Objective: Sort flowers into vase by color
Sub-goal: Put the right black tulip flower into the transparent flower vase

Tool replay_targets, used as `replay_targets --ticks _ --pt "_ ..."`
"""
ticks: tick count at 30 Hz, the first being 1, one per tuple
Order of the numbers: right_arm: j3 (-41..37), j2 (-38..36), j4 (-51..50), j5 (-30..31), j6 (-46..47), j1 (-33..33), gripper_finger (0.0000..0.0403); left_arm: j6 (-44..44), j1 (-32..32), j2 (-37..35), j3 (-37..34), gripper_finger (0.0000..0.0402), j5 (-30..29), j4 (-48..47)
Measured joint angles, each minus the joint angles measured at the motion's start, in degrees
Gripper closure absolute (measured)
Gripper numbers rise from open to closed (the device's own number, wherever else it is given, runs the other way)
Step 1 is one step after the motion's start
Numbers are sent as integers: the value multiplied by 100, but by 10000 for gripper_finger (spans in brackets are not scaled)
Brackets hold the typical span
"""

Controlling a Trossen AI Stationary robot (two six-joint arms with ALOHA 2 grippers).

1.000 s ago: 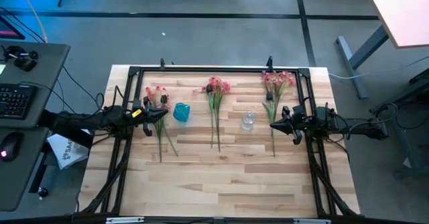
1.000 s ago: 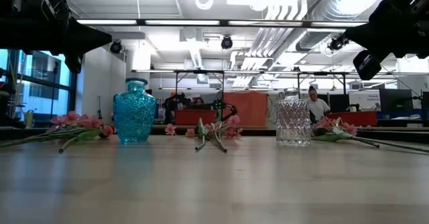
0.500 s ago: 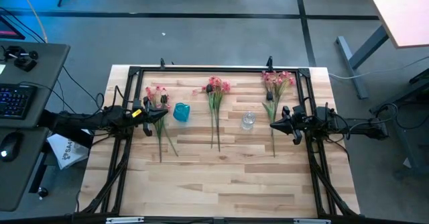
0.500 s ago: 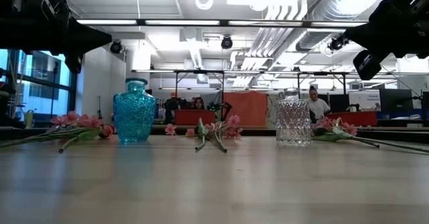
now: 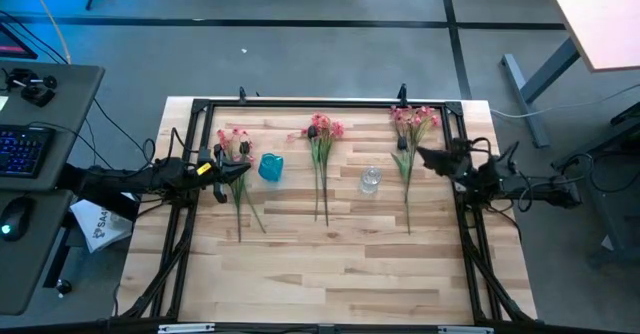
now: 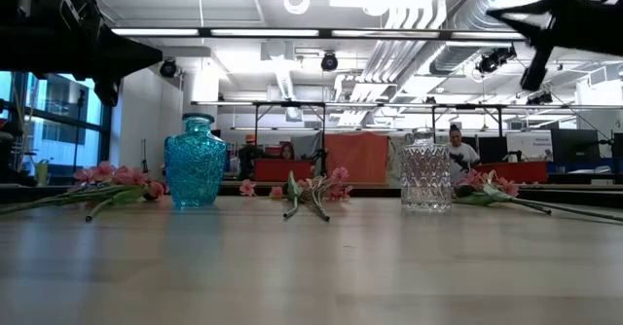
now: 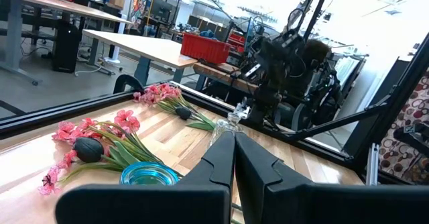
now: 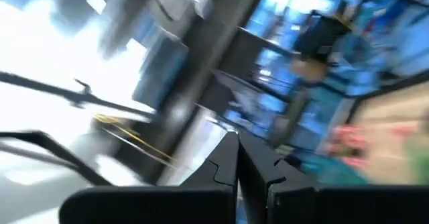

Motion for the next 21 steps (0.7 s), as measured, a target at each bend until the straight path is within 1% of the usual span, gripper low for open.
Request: replay_targets --ticks 1,3,5,7,9,11,13,17,21 --pt "82 134 149 -86 107 0 402 1 0 0 0 401 2 1" --pt "436 492 138 -371 -44 2 402 1 -2 2 0 401 1 -2" --pt "963 967 -398 -465 -417 4 402 1 0 0 0 401 2 2" --pt "1571 1508 -1553 -465 -770 3 402 0 0 2 0 401 0 0" --pt "2263 2105 -2971 -399 -997 -12 399 1 0 0 0 401 2 0" --pt "2875 2690 -4372 -236 -1161 -88 390 0 -1 2 0 401 2 1" --pt "3348 3252 -5455 -161 -1157 -223 373 1 -1 0 0 401 2 0" --pt "3850 4171 -6761 -489 -824 -684 321 2 -1 0 0 401 2 -1" --pt "3836 4964 -7631 -1186 -189 -1268 272 1 0 2 0 401 1 0"
